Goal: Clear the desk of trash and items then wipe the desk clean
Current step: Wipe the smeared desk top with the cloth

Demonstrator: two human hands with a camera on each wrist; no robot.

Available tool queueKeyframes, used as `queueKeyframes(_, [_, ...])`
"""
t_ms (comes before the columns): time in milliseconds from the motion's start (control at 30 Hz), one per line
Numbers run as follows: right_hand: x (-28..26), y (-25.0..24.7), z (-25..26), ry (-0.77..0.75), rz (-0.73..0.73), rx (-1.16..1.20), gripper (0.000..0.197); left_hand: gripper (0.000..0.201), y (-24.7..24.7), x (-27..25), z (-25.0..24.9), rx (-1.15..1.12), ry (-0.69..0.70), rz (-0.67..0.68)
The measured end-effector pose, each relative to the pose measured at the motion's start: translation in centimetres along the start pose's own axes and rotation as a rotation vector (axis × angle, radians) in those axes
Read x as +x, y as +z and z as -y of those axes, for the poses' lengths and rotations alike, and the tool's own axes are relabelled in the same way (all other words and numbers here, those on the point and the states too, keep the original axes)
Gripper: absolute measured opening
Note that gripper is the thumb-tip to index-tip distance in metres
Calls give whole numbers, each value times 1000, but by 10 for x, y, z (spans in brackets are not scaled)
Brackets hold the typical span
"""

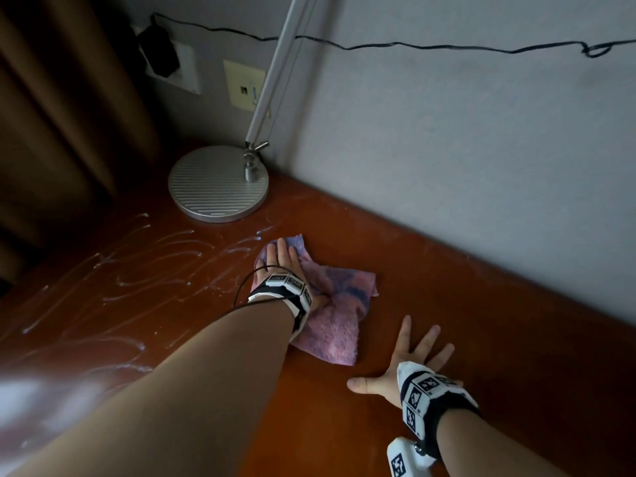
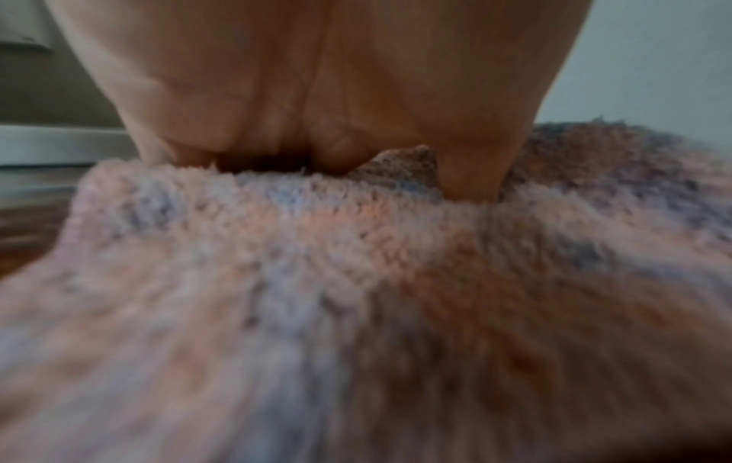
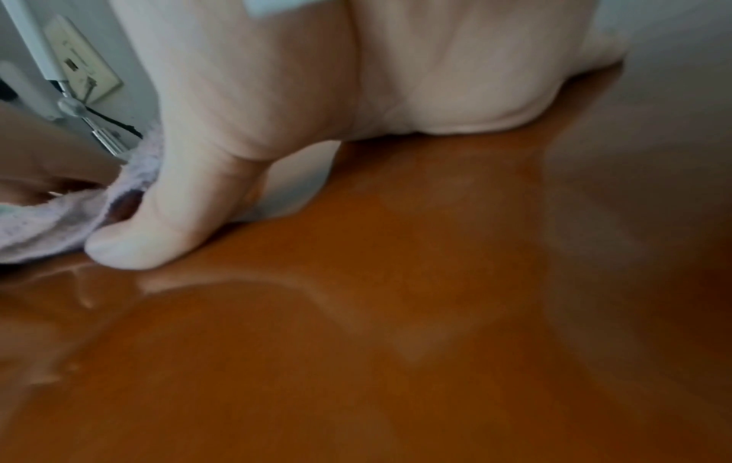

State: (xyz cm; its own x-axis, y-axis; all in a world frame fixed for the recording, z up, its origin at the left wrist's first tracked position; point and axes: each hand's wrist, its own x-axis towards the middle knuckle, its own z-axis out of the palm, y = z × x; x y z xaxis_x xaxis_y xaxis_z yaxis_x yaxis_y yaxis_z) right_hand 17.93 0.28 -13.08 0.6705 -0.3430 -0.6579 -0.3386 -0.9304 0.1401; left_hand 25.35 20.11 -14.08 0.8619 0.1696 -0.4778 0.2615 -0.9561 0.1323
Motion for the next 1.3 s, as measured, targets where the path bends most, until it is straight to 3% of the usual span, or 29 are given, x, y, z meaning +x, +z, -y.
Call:
queueKeyframes(67, [-3, -1, -2, -21, -5, 1, 164, 126, 4, -15, 7, 39, -5, 9])
queueKeyframes(233, [-9, -1, -3, -43, -59, 32, 166, 123, 25, -82, 35, 104, -61, 193])
queueKeyframes(367, [-6, 5, -1, -32, -101, 29, 168, 123, 37, -103, 48, 78, -55, 167])
queueKeyframes(600, [-3, 13, -1, -9, -189, -24, 159, 121, 23, -81, 35, -52, -111, 73])
queueKeyframes(767, [-12, 4, -5, -65, -104, 0, 157, 119, 46, -132, 64, 37, -165, 183])
queueKeyframes(867, [-16, -1, -7, -85, -68, 6, 157, 120, 56, -156, 84, 20, -181, 171])
queueKeyframes(1133, [-10, 3, -6, -91, -63, -20, 158, 117, 40, -123, 75, -52, -292, 143])
queueKeyframes(1300, [-27, -4, -7, -110, -46, -25, 152, 113, 64, -173, 90, -5, -279, 175])
